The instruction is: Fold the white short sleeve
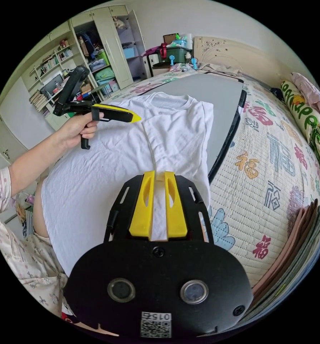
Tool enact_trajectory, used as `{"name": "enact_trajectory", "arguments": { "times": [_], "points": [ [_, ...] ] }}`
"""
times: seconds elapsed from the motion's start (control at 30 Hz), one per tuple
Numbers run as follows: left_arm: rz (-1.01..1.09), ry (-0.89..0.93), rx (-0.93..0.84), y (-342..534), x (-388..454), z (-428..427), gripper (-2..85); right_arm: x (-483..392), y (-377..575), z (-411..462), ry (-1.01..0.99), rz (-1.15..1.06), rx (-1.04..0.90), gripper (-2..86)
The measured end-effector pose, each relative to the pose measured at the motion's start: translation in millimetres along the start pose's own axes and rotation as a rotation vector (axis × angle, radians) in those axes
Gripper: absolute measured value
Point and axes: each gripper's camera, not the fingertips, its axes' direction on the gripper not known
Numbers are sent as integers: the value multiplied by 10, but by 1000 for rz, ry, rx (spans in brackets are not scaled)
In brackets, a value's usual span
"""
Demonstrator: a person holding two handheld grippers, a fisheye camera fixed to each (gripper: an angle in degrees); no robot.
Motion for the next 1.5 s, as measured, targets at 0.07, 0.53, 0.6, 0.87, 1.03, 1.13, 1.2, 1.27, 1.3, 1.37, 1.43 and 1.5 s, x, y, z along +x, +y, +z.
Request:
{"name": "enact_trajectory", "arguments": {
  "times": [0.07,0.53,0.6,0.87,1.03,1.13,1.2,1.27,1.3,1.37,1.43,1.5],
  "points": [
    [-21,-30,-4,36,-46,86,19,66,25,16,-25,9,-2,61],
    [-58,69,16,353,-68,453,-2,435,93,45,-65,37,-13,62],
    [-61,39,29,385,-75,478,5,504,101,39,-74,40,-10,59],
    [-89,107,-33,288,-86,1040,42,836,123,-45,-141,90,21,65],
    [-76,167,-29,379,-110,1153,3,1226,-14,-302,-198,120,150,43],
    [-80,191,-16,426,-95,1236,-1,1469,-462,-252,-98,198,208,9],
    [-81,196,-1,436,-70,1282,-3,1552,-849,-61,-41,182,180,2],
    [-79,197,-4,433,-21,1377,-3,1644,-1324,307,13,158,101,-2],
    [-78,196,-6,431,-8,1401,-3,1658,-1426,411,42,151,74,-3],
    [-81,201,-5,427,23,1490,-3,1764,-1723,826,182,181,-29,-5],
    [-87,210,-6,432,30,1557,-3,1878,-1838,1076,220,210,-86,-7],
    [-83,219,-14,435,46,1629,-2,1967,-1862,1150,231,229,-52,-9]
  ]
}}
